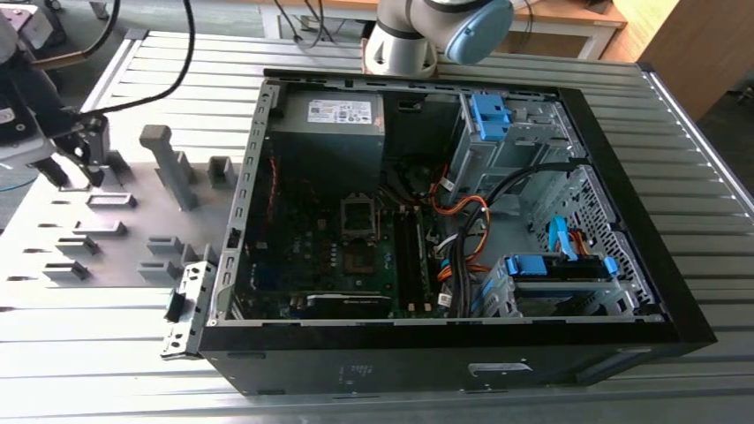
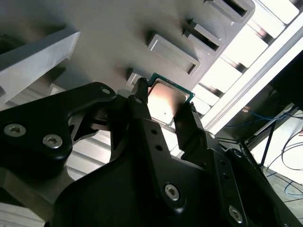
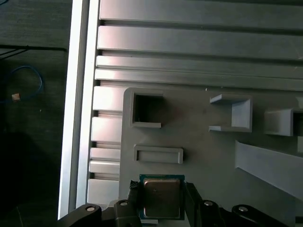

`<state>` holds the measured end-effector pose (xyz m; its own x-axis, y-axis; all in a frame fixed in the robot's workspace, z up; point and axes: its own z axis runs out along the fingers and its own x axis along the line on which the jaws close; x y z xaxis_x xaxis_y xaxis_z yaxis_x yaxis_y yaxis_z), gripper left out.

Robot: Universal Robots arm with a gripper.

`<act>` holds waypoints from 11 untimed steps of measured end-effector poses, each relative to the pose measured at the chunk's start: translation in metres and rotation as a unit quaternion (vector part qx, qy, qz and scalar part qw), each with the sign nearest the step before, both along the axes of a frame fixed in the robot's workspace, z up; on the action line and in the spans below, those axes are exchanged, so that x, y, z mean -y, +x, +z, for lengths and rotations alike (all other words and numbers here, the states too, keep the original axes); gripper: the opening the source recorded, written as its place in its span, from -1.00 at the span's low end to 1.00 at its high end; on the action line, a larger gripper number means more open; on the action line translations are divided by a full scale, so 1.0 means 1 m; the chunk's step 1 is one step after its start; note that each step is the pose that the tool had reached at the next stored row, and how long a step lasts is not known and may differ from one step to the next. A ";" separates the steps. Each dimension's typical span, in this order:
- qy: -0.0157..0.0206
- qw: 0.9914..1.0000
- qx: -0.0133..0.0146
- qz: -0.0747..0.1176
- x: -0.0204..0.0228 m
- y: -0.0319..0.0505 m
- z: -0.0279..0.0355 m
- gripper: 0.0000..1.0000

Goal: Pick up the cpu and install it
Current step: 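Pick up the cpu and move it towards the insertion slot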

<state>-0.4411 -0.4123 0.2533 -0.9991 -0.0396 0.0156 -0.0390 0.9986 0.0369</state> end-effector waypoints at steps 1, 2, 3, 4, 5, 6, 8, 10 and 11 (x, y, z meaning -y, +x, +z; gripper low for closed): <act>0.000 1.000 0.000 0.000 0.0000 0.0000 0.0039 -0.06; 0.000 1.000 0.000 0.000 0.0000 0.0000 0.0074 -0.06; 0.000 1.000 0.000 0.000 0.0000 0.0000 0.0108 -0.06; 0.000 1.000 0.000 0.000 0.0000 0.0000 0.0140 -0.06; 0.000 1.000 0.000 0.000 0.0000 0.0000 0.0173 -0.06; 0.000 1.000 0.000 0.000 0.0000 0.0000 0.0206 -0.06; 0.000 1.000 0.000 0.000 0.0000 0.0000 0.0267 -0.06; 0.000 1.000 0.000 0.000 0.0000 0.0000 0.0330 -0.06; 0.000 1.000 0.000 0.000 0.0000 0.0000 0.0361 -0.06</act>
